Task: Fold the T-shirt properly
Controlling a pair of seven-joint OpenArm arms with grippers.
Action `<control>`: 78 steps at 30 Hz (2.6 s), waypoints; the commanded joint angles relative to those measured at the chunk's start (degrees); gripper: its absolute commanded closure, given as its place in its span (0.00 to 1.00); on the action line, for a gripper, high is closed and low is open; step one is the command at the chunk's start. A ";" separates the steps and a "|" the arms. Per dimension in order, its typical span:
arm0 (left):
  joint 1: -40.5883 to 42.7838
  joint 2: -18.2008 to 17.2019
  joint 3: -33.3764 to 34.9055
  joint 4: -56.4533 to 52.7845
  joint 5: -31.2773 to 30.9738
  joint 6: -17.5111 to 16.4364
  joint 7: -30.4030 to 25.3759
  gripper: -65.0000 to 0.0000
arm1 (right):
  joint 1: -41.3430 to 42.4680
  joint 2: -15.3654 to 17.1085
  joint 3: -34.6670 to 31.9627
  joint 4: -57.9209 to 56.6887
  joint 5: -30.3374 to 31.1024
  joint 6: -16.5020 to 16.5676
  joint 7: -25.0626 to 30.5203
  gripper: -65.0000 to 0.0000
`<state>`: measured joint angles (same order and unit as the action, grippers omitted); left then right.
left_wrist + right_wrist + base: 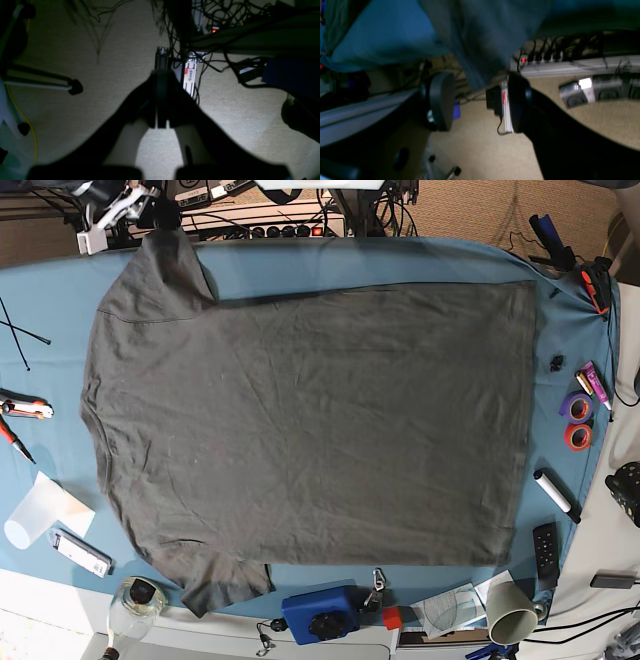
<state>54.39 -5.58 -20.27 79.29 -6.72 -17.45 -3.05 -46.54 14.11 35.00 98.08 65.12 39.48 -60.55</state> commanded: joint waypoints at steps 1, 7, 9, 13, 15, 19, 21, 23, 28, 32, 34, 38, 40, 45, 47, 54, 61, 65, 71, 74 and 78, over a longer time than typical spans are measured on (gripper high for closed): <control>1.33 -0.31 -0.17 0.50 -0.17 -0.02 -0.79 1.00 | -0.39 0.63 0.57 0.52 1.29 0.52 0.61 0.48; 1.33 -0.31 -0.17 0.50 -0.20 -0.02 -0.79 1.00 | 1.68 0.63 0.57 0.52 1.20 0.52 0.85 0.48; 1.33 -0.31 -0.17 0.50 -0.20 -0.02 -0.79 1.00 | 2.80 0.63 0.57 0.52 0.81 0.52 1.20 0.48; 1.33 -0.28 -0.17 0.50 -0.17 -0.02 -0.79 1.00 | 4.83 0.66 0.57 0.52 0.85 0.52 1.09 0.48; 1.33 -0.31 -0.17 0.50 -0.17 -0.02 -0.79 1.00 | 4.96 0.66 0.57 0.52 0.92 0.52 0.81 0.48; 1.51 -0.28 -0.17 0.55 -0.20 -1.05 -0.76 1.00 | 4.44 0.66 0.59 0.52 2.93 0.52 -0.79 0.49; 2.32 -0.28 -0.17 1.79 -0.17 -3.52 -0.74 1.00 | 4.31 0.66 0.59 0.52 4.33 0.52 -2.01 0.49; 4.07 -0.28 -0.17 4.85 -0.17 -6.32 -0.74 1.00 | 4.33 0.66 0.59 0.52 5.18 0.52 -3.10 0.49; 10.82 0.00 -0.72 18.32 -0.20 -11.28 2.43 1.00 | 4.07 0.66 0.59 0.52 6.01 0.52 -4.61 0.49; 16.20 0.02 -2.12 30.01 -4.90 -12.24 9.62 1.00 | 2.56 0.66 0.76 0.55 8.70 0.52 -5.53 0.49; 17.90 0.00 -2.75 34.80 -9.05 -12.20 9.64 1.00 | 2.08 0.66 1.14 0.55 8.83 0.52 -5.73 0.49; 17.90 0.02 -4.02 42.93 -10.67 -12.22 10.51 0.98 | 1.77 0.63 3.02 0.55 9.46 0.52 -5.70 0.49; 17.22 0.04 -4.31 46.23 -10.67 -12.17 12.55 0.94 | 1.79 0.66 4.46 0.55 10.19 0.52 -5.70 0.49; 14.43 0.04 -4.31 50.90 -10.67 -11.96 15.17 0.85 | 1.79 0.66 7.45 0.59 10.99 0.52 -5.68 0.49; 12.46 0.04 -4.28 51.30 -10.69 -10.80 15.17 0.78 | 1.79 0.66 7.72 0.59 11.47 0.52 -5.70 0.49; 3.58 0.00 -4.28 51.28 -10.49 2.14 19.41 0.61 | 1.79 0.63 7.72 0.59 11.58 0.52 -5.79 0.49; -4.48 0.02 -4.28 50.93 -13.90 9.03 29.22 0.61 | 1.79 0.63 7.69 0.59 11.58 0.52 -5.77 0.49; -7.06 0.02 -4.28 49.66 -13.81 10.60 29.22 0.61 | 1.79 0.63 7.69 0.59 11.58 0.52 -5.77 0.49; -11.32 0.00 -4.28 42.16 -12.61 12.50 30.75 0.61 | 1.79 0.66 7.69 0.59 11.58 0.52 -5.79 0.49; -13.35 0.07 -4.28 40.02 -15.63 12.50 33.18 0.61 | 1.79 0.66 7.72 0.59 11.56 0.52 -5.88 0.49; -14.45 1.97 -5.03 40.02 -20.33 11.41 33.68 0.61 | 1.79 0.68 7.72 0.59 11.54 0.52 -6.12 0.49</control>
<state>39.35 -3.42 -25.04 118.26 -26.59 -5.82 31.44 -44.14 14.09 42.06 97.86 75.11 39.48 -67.11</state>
